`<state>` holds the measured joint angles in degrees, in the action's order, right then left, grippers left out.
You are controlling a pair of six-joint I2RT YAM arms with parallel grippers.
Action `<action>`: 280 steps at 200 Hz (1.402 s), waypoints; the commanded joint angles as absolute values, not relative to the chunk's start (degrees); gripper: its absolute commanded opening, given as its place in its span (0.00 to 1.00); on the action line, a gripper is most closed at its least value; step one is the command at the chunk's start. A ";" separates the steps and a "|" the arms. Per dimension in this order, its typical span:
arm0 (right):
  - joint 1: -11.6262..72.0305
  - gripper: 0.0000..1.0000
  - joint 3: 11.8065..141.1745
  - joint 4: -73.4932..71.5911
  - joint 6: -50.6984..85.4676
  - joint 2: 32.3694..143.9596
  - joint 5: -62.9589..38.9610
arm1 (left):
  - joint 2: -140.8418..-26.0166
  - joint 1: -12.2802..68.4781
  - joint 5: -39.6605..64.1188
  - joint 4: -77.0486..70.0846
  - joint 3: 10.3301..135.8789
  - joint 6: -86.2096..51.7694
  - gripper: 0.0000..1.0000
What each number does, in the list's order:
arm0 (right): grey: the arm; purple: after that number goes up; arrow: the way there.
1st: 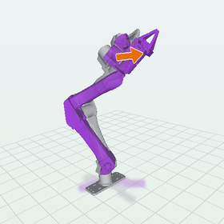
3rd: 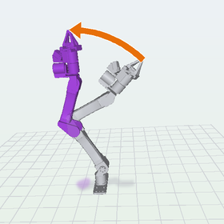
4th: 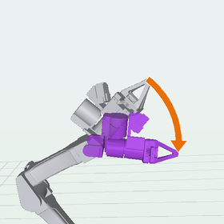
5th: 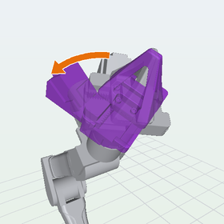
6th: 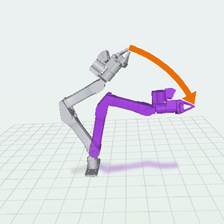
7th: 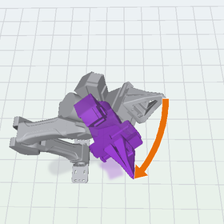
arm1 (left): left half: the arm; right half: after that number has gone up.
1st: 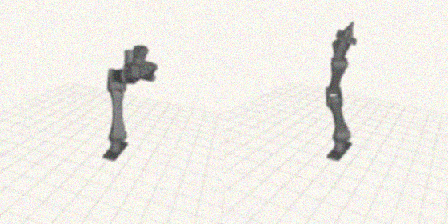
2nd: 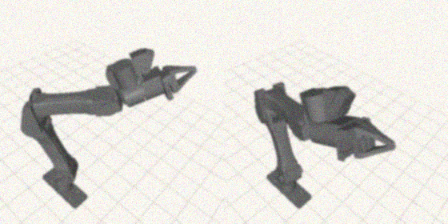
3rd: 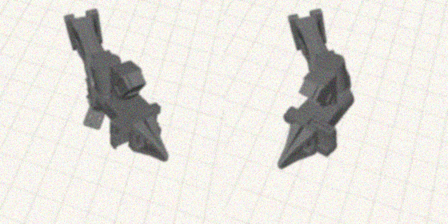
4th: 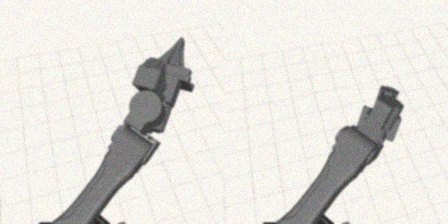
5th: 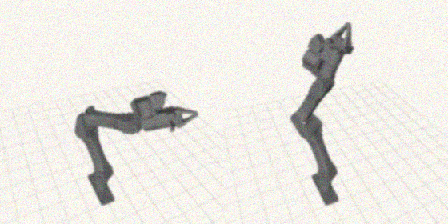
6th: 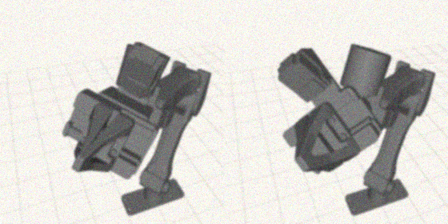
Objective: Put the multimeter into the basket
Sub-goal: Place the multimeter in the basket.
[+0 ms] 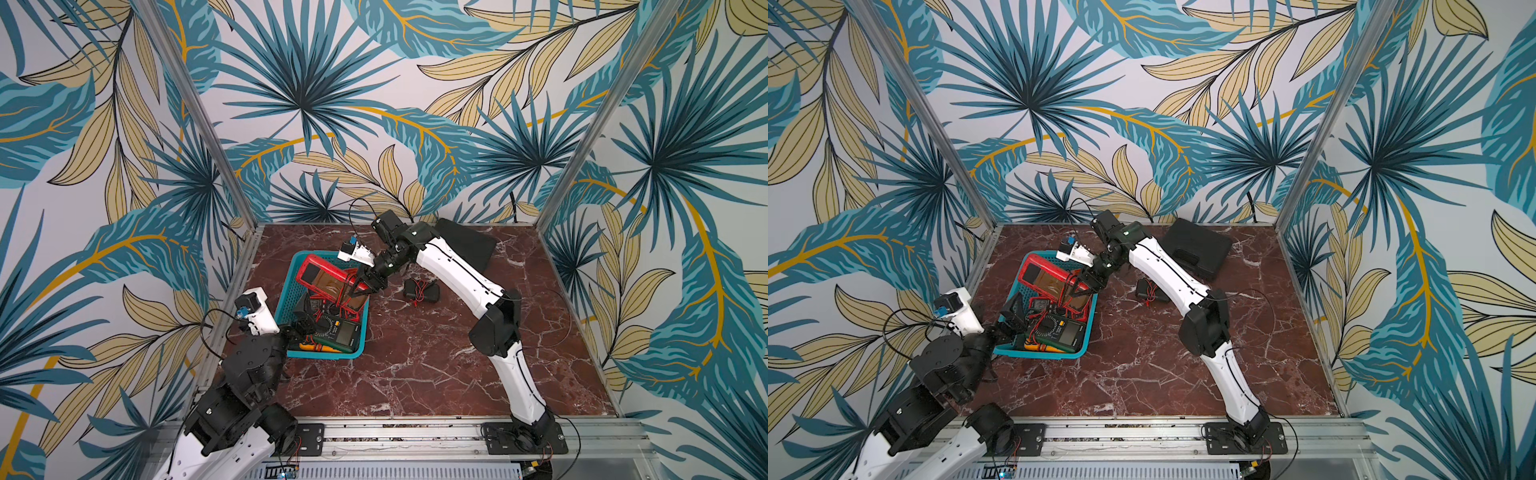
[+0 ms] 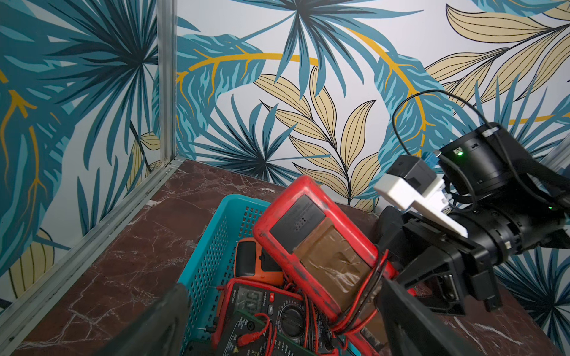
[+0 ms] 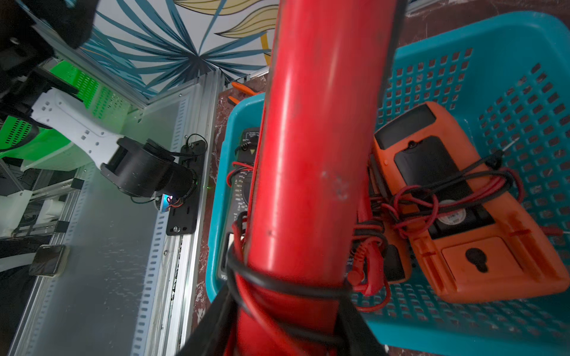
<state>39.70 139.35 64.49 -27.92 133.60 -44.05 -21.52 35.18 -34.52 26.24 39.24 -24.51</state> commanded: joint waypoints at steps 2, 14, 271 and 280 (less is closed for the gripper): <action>40.20 0.00 141.63 65.14 -29.19 134.75 -44.25 | -22.67 35.26 -34.01 23.98 38.28 -24.35 1.00; 40.34 0.00 142.66 65.21 -29.18 136.17 -43.60 | -23.26 35.25 -33.91 23.51 38.24 -24.28 1.00; 42.77 0.75 146.69 60.21 -17.76 143.84 -28.99 | -34.55 28.30 -28.56 12.48 36.21 -29.29 1.00; 42.35 0.87 146.52 59.48 -16.24 143.50 -28.42 | -34.45 28.35 -28.56 12.60 36.21 -29.19 1.00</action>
